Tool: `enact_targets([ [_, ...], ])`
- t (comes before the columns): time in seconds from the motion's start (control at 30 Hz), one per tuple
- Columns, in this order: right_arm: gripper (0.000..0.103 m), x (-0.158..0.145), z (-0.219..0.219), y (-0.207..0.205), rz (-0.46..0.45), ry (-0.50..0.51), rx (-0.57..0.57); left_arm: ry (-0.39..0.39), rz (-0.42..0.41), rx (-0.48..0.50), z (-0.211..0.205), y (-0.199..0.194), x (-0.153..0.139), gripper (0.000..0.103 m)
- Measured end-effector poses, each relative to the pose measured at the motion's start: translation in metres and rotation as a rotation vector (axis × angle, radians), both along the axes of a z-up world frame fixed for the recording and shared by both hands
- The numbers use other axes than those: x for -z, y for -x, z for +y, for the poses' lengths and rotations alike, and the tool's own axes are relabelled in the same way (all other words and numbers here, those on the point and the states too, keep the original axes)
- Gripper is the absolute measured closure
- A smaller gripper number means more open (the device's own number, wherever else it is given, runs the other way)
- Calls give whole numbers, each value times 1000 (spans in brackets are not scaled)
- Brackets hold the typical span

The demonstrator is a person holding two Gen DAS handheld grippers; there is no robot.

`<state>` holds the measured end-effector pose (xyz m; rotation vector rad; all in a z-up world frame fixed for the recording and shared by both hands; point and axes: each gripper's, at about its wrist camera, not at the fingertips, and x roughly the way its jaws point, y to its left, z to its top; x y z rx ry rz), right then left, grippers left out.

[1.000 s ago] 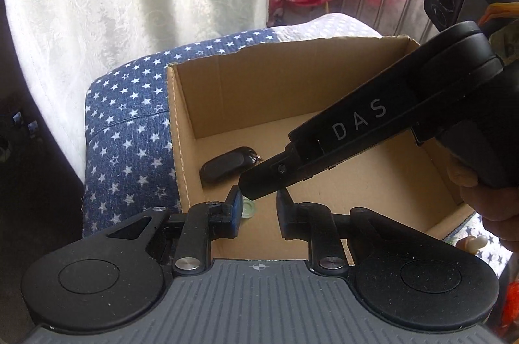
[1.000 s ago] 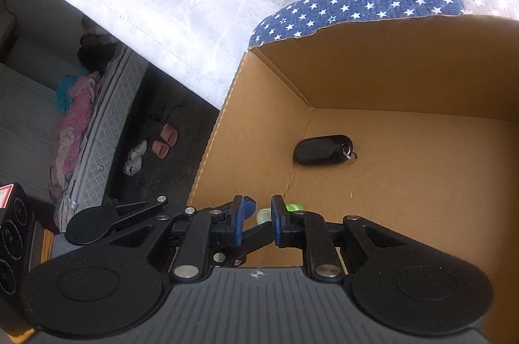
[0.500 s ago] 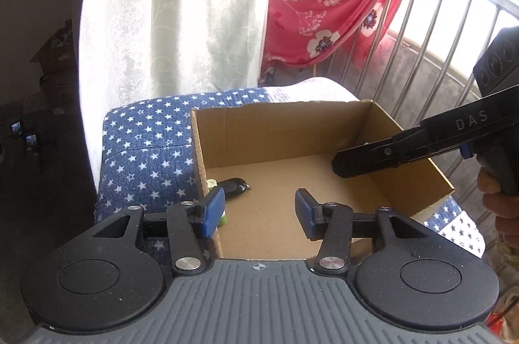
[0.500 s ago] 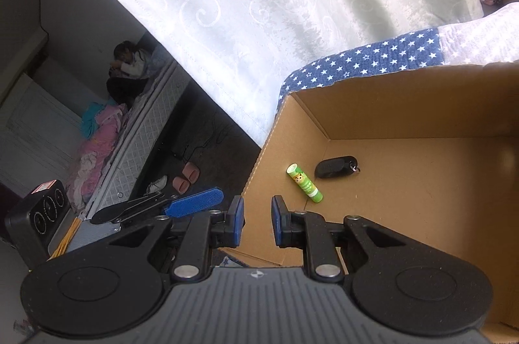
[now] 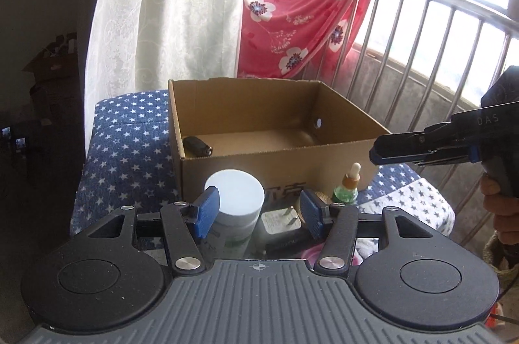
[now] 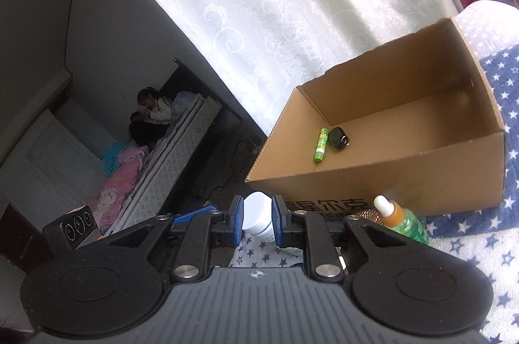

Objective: Organize rigid objects
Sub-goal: 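Return the right gripper and grasp the black gold-capped cylinder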

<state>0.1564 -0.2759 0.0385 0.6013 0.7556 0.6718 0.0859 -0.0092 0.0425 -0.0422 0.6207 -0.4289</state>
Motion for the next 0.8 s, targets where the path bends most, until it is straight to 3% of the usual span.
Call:
enact_targets([
  [0.13,83,38,7,9,51,36,60,-10,70,33,-14,6,32,48],
  [0.27,82,70,10,9,119,-8,102,-71,83,28,-29,12,56,48],
  [0.33,80,78,11,7,129,-15,125,-95,76,31,-36,13,65,48],
  [0.5,59,90,15,6,113,-6,169,-156,23,46,-52,12,73,48],
  [0.8,57,108,31,-9,152,-36,173,-182,6,67,-67,3,80,49],
])
